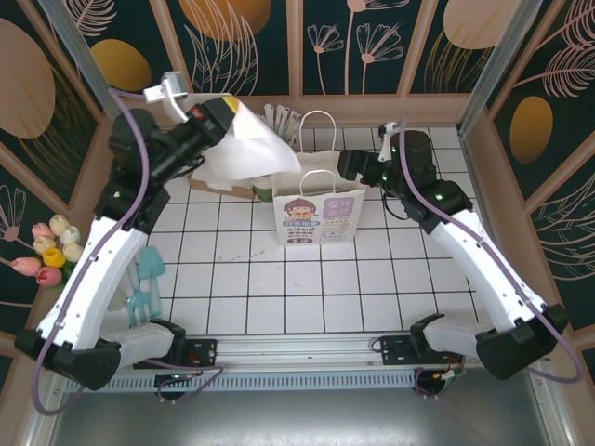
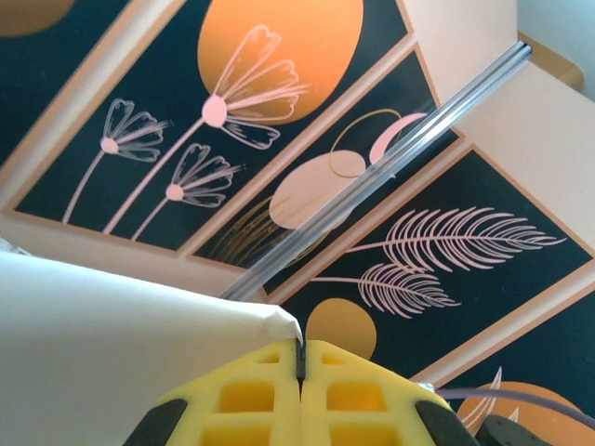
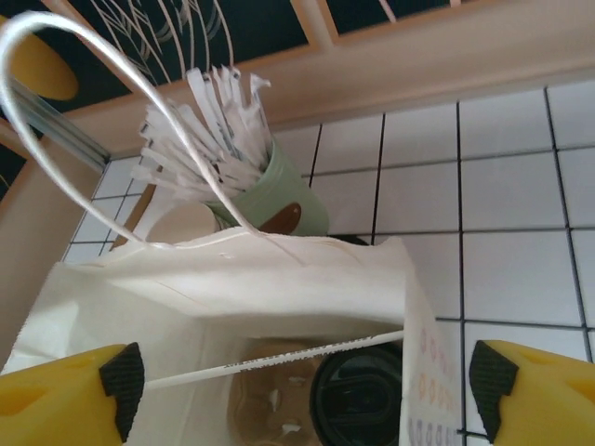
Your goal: Pack the takeout coffee
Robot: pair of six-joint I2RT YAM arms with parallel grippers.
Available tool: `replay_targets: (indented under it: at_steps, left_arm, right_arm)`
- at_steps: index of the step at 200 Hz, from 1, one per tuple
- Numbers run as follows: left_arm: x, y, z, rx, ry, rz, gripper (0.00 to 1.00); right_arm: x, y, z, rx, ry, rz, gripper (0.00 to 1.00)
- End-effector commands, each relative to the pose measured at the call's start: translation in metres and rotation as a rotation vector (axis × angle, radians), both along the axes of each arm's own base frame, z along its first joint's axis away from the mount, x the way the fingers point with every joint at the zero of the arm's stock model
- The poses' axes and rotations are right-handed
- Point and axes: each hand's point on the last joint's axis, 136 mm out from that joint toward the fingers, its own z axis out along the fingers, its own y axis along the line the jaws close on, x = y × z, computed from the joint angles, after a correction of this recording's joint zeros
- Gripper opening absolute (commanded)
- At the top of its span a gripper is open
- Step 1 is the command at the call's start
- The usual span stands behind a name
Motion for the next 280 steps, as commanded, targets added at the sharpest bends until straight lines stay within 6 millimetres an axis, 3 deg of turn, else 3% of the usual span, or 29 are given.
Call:
replay_targets:
  at_steps: [1, 19, 38, 67, 96, 117, 153, 168, 182, 211, 220, 234, 258, 264, 280]
  left_arm:
    - [0.003, -0.016, 0.028, -0.049, -0.049, 0.016, 0.00]
    - [0.010, -0.029, 0.023, -0.043, -0.016, 0.025, 0.00]
    - [0.015, -0.036, 0.018, -0.056, 0.012, 0.033, 0.00]
    - [0.019, -0.048, 0.014, -0.074, 0.043, 0.032, 0.00]
    - [0.027, -0.059, 0.011, -0.089, 0.092, 0.030, 0.00]
    - [0.029, -0.066, 0.012, -0.098, 0.122, 0.009, 0.00]
    - [0.030, -0.074, 0.011, -0.115, 0.135, -0.025, 0.00]
    - [0.028, -0.074, 0.013, -0.119, 0.130, -0.031, 0.00]
    - [0.027, -0.072, 0.015, -0.122, 0.126, -0.026, 0.00]
    - [0.019, -0.074, 0.021, -0.119, 0.099, -0.063, 0.00]
    - [0.014, -0.078, 0.025, -0.109, 0.077, -0.098, 0.11]
    - [0.000, -0.080, 0.037, -0.063, -0.015, -0.148, 0.45]
    - [-0.016, -0.052, 0.049, 0.030, -0.145, -0.052, 0.92]
    - [-0.021, -0.043, 0.051, 0.050, -0.177, -0.018, 0.98]
    - [-0.026, -0.018, 0.048, 0.127, -0.219, 0.093, 0.98]
  right_arm:
    - [-0.009, -0.009, 0.029, -0.068, -0.158, 0.029, 0.99]
    - [-0.019, -0.015, 0.058, -0.157, -0.308, 0.079, 0.99]
    - [-0.040, 0.007, 0.089, -0.185, -0.458, 0.268, 0.99]
    - [-0.061, 0.041, 0.115, -0.217, -0.660, 0.526, 0.99]
    - [-0.062, 0.068, 0.124, -0.295, -0.815, 0.715, 0.91]
    - [-0.044, 0.082, 0.130, -0.345, -0.858, 0.762, 0.85]
    - [-0.011, 0.100, 0.129, -0.405, -0.854, 0.799, 0.68]
    - [-0.001, 0.102, 0.131, -0.424, -0.862, 0.778, 0.47]
    - [-0.001, 0.102, 0.134, -0.436, -0.885, 0.782, 0.31]
    - [-0.013, 0.103, 0.136, -0.462, -0.880, 0.865, 0.09]
    - [-0.013, 0.100, 0.134, -0.494, -0.870, 0.874, 0.04]
    - [-0.011, 0.091, 0.131, -0.544, -0.864, 0.886, 0.00]
    - [-0.016, 0.069, 0.126, -0.594, -0.852, 0.944, 0.00]
    - [-0.018, 0.064, 0.126, -0.600, -0.849, 0.962, 0.00]
    - [-0.022, 0.053, 0.126, -0.610, -0.828, 1.002, 0.00]
